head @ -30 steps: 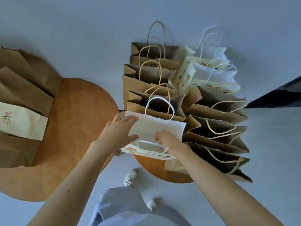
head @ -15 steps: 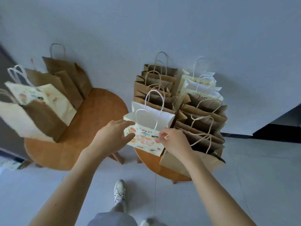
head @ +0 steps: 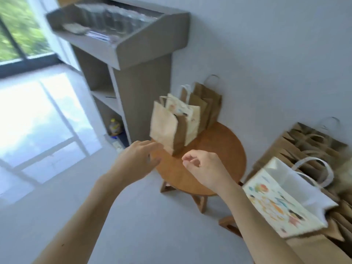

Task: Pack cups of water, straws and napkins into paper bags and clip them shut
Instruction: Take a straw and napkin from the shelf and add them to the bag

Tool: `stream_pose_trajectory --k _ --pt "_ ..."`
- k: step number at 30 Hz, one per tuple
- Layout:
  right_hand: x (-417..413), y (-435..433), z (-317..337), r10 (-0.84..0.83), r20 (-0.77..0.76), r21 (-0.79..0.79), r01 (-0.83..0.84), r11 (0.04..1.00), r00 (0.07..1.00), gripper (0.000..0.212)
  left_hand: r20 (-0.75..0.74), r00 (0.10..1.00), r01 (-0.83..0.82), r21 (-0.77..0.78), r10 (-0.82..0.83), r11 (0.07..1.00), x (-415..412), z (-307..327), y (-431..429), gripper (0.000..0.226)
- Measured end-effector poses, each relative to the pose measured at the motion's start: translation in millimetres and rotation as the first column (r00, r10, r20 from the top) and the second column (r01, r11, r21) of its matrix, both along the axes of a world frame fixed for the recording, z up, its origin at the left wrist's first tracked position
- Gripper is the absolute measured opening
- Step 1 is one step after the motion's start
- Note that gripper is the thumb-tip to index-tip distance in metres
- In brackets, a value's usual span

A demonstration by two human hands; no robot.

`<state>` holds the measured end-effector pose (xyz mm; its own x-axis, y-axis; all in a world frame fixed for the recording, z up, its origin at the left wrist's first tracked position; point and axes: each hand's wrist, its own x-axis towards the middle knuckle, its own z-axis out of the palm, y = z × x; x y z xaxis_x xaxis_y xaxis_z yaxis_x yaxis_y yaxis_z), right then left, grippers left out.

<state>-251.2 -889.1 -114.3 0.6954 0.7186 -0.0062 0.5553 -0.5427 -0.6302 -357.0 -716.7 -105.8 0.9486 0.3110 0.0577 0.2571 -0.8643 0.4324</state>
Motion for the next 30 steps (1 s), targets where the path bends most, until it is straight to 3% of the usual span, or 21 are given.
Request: stream_pose_trajectory --k 8,12,20,30 --pt "-26 216 15 0.17 0.083 0.093 -0.177 0.98 0.982 0.015 0.024 0.971 -0.238 0.009 0.238 0.971 -67 13 178 0.038" --pt "-19 293 8 0.231 0.087 0.08 -0.237 0.968 0.969 0.015 -0.009 0.962 -0.272 0.011 0.272 0.962 -68 6 238 0.037" --pt "59 446 -14 0.281 0.119 0.088 -0.292 0.952 0.952 0.019 -0.079 0.944 -0.318 0.028 0.319 0.948 3 -20 376 0.039" --pt "158 641 16 0.32 0.108 0.149 -0.334 0.931 0.941 0.027 0.045 0.908 -0.418 0.011 0.417 0.909 98 12 566 0.036"
